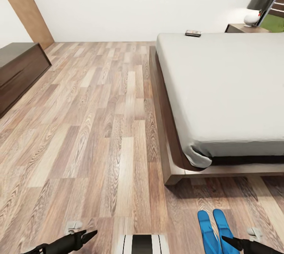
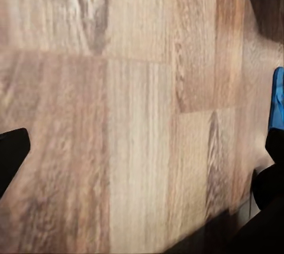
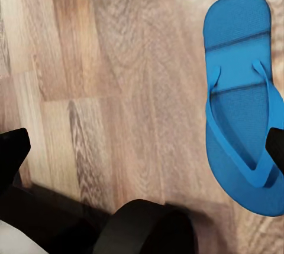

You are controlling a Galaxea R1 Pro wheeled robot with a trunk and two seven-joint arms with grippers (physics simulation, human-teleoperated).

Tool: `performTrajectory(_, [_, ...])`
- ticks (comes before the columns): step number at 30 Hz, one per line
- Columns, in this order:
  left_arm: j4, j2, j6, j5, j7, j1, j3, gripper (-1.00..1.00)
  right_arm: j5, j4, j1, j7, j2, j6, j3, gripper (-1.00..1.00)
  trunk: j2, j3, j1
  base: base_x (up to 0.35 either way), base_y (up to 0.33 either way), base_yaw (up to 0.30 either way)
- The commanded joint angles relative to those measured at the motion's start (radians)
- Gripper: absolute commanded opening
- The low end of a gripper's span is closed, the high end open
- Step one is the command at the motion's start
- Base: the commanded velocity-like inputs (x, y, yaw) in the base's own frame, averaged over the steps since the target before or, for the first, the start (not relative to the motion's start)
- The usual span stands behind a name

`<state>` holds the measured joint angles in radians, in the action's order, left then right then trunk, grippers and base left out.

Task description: In the bedroom, move the book from the bed onto either nightstand, and place the two sandals side by side next to the bed.

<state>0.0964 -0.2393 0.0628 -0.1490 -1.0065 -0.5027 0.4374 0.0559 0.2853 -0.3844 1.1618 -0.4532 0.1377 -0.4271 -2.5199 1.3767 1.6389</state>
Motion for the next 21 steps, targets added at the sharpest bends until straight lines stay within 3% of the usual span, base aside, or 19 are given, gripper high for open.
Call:
performTrajectory(1, [-0.005,0.003,0.012,-0.011,0.022,0.0,0.007,1.0,0.006,-0.002,0.0,0.004,0.001,0.004,-0.008,1.0,0.0,-0.003,-0.001,0.0,0.0,0.0])
performTrajectory(21, [-0.011,0.006,0.02,-0.011,0.048,0.0,0.009,1.0,0.007,-0.005,0.0,-0.002,0.008,-0.029,-0.004,1.0,0.0,-0.003,-0.001,0.0,0.0,0.0])
